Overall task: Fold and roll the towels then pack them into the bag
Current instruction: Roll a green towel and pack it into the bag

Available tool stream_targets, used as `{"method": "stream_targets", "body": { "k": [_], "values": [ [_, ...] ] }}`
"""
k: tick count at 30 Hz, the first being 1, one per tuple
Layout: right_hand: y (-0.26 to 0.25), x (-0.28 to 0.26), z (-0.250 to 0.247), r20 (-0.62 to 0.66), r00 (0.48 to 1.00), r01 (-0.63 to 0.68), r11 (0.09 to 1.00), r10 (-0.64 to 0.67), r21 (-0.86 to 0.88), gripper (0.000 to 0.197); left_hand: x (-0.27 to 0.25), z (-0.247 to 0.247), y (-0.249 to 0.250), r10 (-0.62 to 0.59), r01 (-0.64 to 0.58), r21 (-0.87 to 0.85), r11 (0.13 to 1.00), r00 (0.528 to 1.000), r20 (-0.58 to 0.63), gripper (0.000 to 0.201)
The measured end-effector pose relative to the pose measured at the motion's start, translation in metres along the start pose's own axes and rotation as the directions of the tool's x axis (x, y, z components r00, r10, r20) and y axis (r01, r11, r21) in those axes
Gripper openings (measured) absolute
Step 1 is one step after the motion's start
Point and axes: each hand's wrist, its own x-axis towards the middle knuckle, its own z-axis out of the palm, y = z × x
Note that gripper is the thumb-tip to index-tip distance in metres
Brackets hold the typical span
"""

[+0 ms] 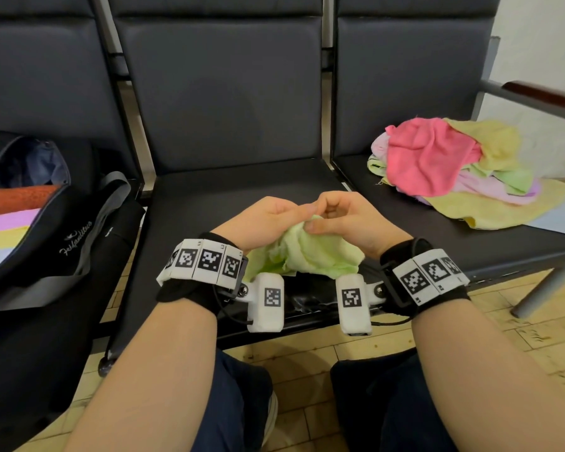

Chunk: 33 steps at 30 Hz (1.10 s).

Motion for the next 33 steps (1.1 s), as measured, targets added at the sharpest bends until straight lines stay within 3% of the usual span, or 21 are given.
{"method": "stream_targets", "body": {
  "k": [4, 8, 12, 17, 20, 22, 29, 33],
  "values": [
    [0.0, 0.0, 0.001, -0.059, 0.998, 0.035, 0.998, -0.038, -0.049, 0.022, 0.001, -0.002, -0.001, 0.005, -0.004, 0.037, 0.999, 0.999, -0.036, 0.039],
    [-0.004, -0.001, -0.003, -0.263, 0.962, 0.068, 0.997, -0.074, -0.033, 0.024, 0.005, -0.004, -0.007, 0.078, -0.063, 0.092, 0.994, 0.982, -0.172, 0.011],
    [-0.006, 0.0, -0.005, -0.369, 0.921, 0.105, 0.992, -0.124, -0.071, 0.026, 0.01, -0.002, -0.009, 0.179, -0.101, 0.257, 0.961, 0.937, -0.3, 0.021],
    [-0.004, 0.005, -0.009, -0.533, 0.824, 0.149, 0.98, -0.195, -0.128, 0.03, 0.011, -0.007, -0.015, 0.28, 0.023, 0.49, 0.872, 0.797, -0.536, 0.024],
    [-0.003, 0.005, -0.014, -0.629, 0.741, 0.14, 0.97, -0.236, -0.198, 0.03, 0.01, -0.013, -0.017, 0.326, 0.061, 0.505, 0.861, 0.696, -0.64, 0.025],
    [-0.002, 0.004, -0.017, -0.668, 0.698, 0.13, 0.962, -0.26, -0.239, 0.03, 0.01, -0.015, -0.018, 0.324, 0.057, 0.481, 0.875, 0.669, -0.669, 0.024],
    [0.006, 0.006, -0.022, -0.792, 0.539, 0.052, 0.95, -0.287, -0.309, 0.031, 0.014, -0.01, -0.019, 0.307, -0.096, 0.343, 0.935, 0.703, -0.641, 0.008],
    [0.012, 0.006, -0.028, -0.835, 0.488, -0.025, 0.952, -0.255, -0.306, 0.018, 0.016, -0.007, -0.018, 0.207, -0.038, 0.327, 0.944, 0.841, -0.5, 0.011]
  ]
}}
